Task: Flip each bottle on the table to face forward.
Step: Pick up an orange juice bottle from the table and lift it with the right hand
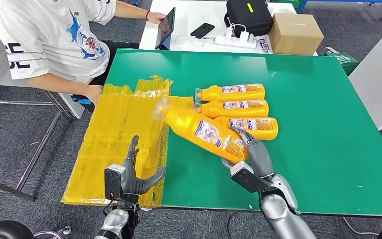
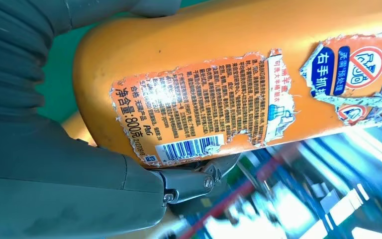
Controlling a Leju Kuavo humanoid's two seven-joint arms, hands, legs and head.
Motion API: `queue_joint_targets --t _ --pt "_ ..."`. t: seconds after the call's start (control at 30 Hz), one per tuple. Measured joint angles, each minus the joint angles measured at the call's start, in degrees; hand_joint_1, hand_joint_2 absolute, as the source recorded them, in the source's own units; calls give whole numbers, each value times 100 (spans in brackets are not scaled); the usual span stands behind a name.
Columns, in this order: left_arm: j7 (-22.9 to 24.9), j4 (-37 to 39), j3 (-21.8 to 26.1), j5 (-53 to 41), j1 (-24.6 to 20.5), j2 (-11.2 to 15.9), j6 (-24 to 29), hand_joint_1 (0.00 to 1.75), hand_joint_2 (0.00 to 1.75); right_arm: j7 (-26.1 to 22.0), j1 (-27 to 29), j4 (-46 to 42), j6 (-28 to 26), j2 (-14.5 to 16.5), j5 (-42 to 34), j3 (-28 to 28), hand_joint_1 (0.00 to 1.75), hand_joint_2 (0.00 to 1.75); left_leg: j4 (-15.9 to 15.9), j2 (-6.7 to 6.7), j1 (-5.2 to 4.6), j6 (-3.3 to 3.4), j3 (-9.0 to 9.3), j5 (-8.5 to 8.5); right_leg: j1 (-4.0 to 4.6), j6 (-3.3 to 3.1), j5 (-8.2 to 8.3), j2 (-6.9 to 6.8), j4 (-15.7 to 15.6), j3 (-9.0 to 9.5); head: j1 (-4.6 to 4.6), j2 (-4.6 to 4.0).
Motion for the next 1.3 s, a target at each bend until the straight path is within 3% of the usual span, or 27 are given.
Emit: queue_joint_targets --t 0.2,0.33,0.5,0.7,0.87,1.0,1.13,1.3 --pt "56 -281 -54 145 129 7 61 0 175 -321 245 -220 -394 590 -315 -461 175 175 -1 0 -7 0 -3 -1 -8 0 0 0 -2 2 2 0" --pt "127 -451 -98 201 215 9 22 0 175 -472 365 -283 -503 819 -319 -684 175 175 0 1 -9 1 -4 -1 -10 1 0 0 -3 2 2 0" --pt "190 -559 -137 379 278 13 -88 0 175 -509 405 -419 -592 944 -272 -822 175 175 0 1 -8 1 -3 -1 -9 1 0 0 -3 1 1 0" --pt "385 -800 -148 1195 404 16 -944 0 175 -559 467 -431 -410 1041 -421 -917 175 175 -1 1 -7 0 -3 -1 -8 1 0 0 -2 0 1 0" --pt "426 -931 -149 1342 464 20 -1112 0 175 -607 508 -398 -368 1091 -473 -944 175 175 -1 1 -7 0 -4 -1 -9 1 0 0 -3 1 1 0" --pt "510 -1055 -195 1615 509 37 -1564 0 175 -749 544 -297 -227 1193 -584 -964 175 175 -1 1 -7 0 -3 -1 -8 1 0 0 -3 1 2 0" --pt "594 -1171 -330 1604 532 46 -1694 0 175 -897 629 89 -470 1438 -617 -836 175 175 -2 2 -5 -1 -4 -2 -7 0 -1 1 -2 0 2 0" --pt "616 -1175 -478 1569 521 48 -1740 0 175 -913 645 661 -1150 1604 -864 -53 175 175 -3 6 -3 -2 -4 -2 -5 -1 -1 1 -1 -3 1 0"
